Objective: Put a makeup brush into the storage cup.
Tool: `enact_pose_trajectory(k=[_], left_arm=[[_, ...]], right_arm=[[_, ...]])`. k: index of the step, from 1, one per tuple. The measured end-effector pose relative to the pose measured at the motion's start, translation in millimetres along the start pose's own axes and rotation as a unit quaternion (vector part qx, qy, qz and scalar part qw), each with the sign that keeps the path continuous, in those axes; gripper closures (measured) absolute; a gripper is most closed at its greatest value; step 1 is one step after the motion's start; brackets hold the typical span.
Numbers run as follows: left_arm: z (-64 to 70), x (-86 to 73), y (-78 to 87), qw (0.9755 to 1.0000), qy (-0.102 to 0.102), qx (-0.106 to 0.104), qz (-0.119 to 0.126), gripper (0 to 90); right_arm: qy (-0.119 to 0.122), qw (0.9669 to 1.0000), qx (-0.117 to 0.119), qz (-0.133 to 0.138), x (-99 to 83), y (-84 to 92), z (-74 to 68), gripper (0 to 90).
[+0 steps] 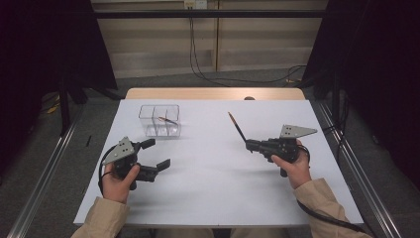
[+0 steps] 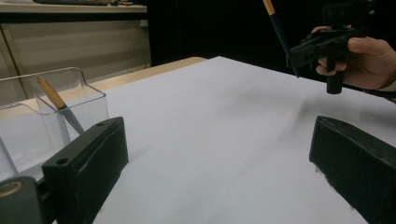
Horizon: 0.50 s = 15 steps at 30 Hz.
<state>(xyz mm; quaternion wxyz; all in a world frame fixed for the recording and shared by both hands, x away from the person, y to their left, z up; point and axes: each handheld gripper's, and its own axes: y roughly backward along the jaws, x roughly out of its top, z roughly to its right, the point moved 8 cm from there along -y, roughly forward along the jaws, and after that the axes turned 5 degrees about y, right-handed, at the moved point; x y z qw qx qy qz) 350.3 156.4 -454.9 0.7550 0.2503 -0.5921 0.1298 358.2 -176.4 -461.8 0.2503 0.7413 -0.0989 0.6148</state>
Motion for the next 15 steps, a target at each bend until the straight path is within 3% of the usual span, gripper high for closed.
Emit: enact_pose_trajectory(k=[15], left_arm=[[0.4,-0.3,-3.1,1.0000,0.004,-0.004,0.000,4.2]], right_arm=[[0.008,0.9997,0.017,0.013,6.9,-16.3,-15.3,85.1]])
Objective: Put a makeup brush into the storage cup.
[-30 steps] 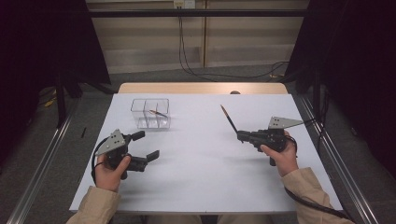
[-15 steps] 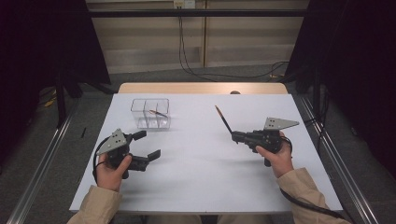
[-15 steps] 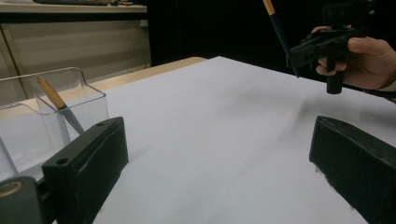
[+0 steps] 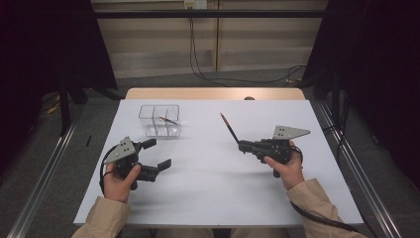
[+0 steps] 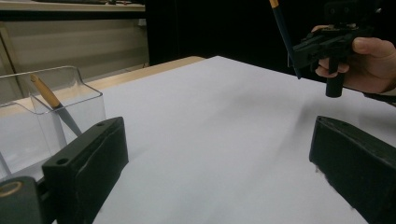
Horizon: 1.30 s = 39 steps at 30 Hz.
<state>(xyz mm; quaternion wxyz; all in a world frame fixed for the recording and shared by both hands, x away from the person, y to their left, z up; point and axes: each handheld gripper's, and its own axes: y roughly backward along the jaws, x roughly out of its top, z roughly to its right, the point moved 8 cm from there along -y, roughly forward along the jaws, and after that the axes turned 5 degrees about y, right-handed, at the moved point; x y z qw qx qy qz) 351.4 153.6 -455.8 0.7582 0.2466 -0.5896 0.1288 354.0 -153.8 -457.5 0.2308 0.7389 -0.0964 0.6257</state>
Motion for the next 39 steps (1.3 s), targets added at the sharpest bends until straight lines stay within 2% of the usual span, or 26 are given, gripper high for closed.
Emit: enact_pose_trajectory(k=[15,22,39], left_arm=[[0.5,-1.1,-5.4,1.0000,0.001,-0.004,-0.003,4.2],[2.0,1.0,-7.9,0.9999,0.006,-0.008,0.003,4.1],[5.0,3.4,-16.6,0.9997,0.012,-0.021,0.004,4.0]], right_arm=[[0.007,0.9998,0.018,0.002,0.7,-10.0,-10.5,85.1],[0.010,0.9994,0.033,-0.001,-0.8,-15.6,-18.1,85.0],[0.014,0.9992,0.037,0.000,-1.2,-18.6,-21.0,85.1]])
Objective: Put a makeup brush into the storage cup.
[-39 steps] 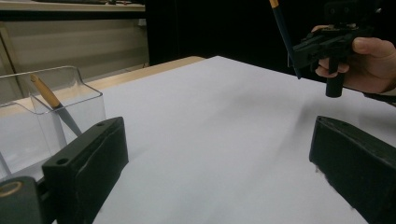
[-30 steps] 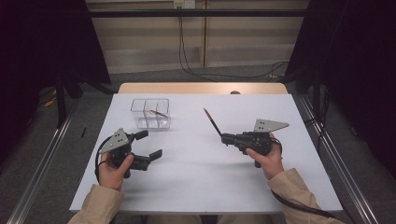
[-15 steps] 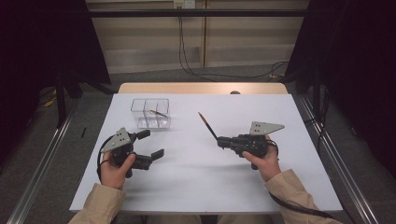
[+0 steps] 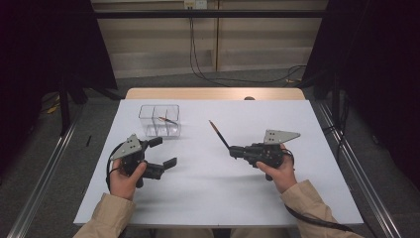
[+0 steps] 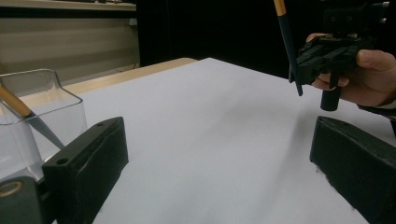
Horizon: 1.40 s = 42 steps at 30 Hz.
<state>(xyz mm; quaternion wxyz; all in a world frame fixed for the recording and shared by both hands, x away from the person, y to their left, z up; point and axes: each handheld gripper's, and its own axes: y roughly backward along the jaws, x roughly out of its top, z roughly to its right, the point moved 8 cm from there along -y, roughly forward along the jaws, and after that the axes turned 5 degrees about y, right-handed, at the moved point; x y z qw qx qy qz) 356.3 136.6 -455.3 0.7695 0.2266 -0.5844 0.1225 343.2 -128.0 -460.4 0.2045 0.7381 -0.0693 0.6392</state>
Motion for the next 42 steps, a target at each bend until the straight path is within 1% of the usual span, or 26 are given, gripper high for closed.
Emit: enact_pose_trajectory(k=[5,10,12,22,28,33,36,39,42], left_arm=[[2.3,3.1,-5.2,1.0000,0.004,-0.004,0.005,2.9],[7.4,7.2,-12.5,0.9998,0.000,-0.019,0.006,1.5],[8.9,8.5,-15.5,0.9997,0.003,-0.022,0.007,1.3],[14.1,12.1,-26.1,0.9994,-0.002,-0.034,0.006,1.1],[19.6,13.1,-39.1,0.9989,-0.003,-0.046,0.004,0.9],[21.3,16.2,-48.4,0.9990,0.000,-0.045,0.005,0.8],[22.6,17.2,-53.5,0.9988,0.001,-0.049,0.005,0.7],[24.3,18.0,-58.1,0.9984,0.007,-0.056,0.003,0.8],[25.8,18.6,-62.7,0.9983,0.008,-0.058,0.003,1.1]], right_arm=[[-0.001,1.0000,0.001,0.001,0.4,0.1,0.0,85.0],[0.001,1.0000,0.002,0.000,0.1,-0.8,-0.2,85.1],[0.000,1.0000,0.004,-0.001,0.2,-1.2,-0.8,85.1],[0.000,1.0000,0.003,0.000,0.0,-1.3,0.2,85.1],[0.002,1.0000,0.003,0.000,0.5,-2.0,-0.7,85.1],[0.002,1.0000,0.004,-0.003,-0.9,-2.6,-1.0,85.1],[0.002,1.0000,0.005,-0.003,-0.8,-2.6,-1.1,85.1],[0.003,1.0000,0.004,-0.003,-0.9,-2.5,-1.1,85.1],[0.002,1.0000,0.005,-0.004,-1.2,-2.9,-1.4,85.1]])
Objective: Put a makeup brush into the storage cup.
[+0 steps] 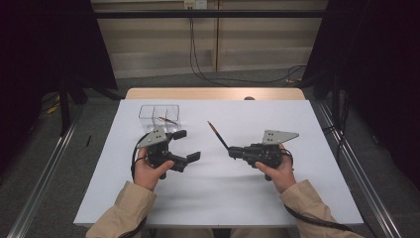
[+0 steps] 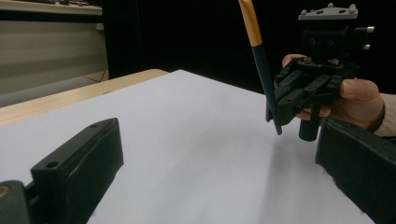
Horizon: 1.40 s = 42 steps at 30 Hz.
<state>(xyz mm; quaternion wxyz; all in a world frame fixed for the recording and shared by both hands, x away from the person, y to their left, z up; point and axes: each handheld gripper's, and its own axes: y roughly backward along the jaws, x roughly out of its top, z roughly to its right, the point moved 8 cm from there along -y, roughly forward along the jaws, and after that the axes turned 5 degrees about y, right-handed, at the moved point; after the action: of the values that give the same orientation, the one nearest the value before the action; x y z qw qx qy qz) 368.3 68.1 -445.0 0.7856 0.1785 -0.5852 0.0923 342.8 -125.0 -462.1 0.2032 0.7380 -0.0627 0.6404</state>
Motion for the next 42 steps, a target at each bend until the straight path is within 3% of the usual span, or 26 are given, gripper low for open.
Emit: enact_pose_trajectory(k=[11,15,24,26,29,42], left_arm=[[8.4,5.0,-19.4,0.9992,0.030,-0.023,0.014,1.2],[12.7,4.7,-25.5,0.9990,0.028,-0.034,0.013,3.2],[22.3,4.0,-36.9,0.9976,0.026,-0.060,0.023,22.3],[24.7,2.7,-38.8,0.9963,0.038,-0.074,0.018,28.2],[25.7,1.5,-41.4,0.9957,0.047,-0.078,0.018,35.2],[28.1,3.6,-45.1,0.9957,0.041,-0.078,0.029,56.5]], right_arm=[[0.002,1.0000,0.003,-0.006,-2.0,-3.5,-2.1,85.1],[0.003,1.0000,0.005,-0.007,-2.3,-4.8,-2.8,85.1],[0.004,0.9999,0.005,-0.009,-3.1,-6.2,-3.4,85.0],[0.004,0.9999,0.006,-0.008,-2.9,-6.4,-3.7,85.1],[0.005,0.9999,0.007,-0.009,-2.8,-7.0,-4.0,85.1],[0.005,0.9999,0.008,-0.013,-4.6,-9.5,-5.7,85.1]])
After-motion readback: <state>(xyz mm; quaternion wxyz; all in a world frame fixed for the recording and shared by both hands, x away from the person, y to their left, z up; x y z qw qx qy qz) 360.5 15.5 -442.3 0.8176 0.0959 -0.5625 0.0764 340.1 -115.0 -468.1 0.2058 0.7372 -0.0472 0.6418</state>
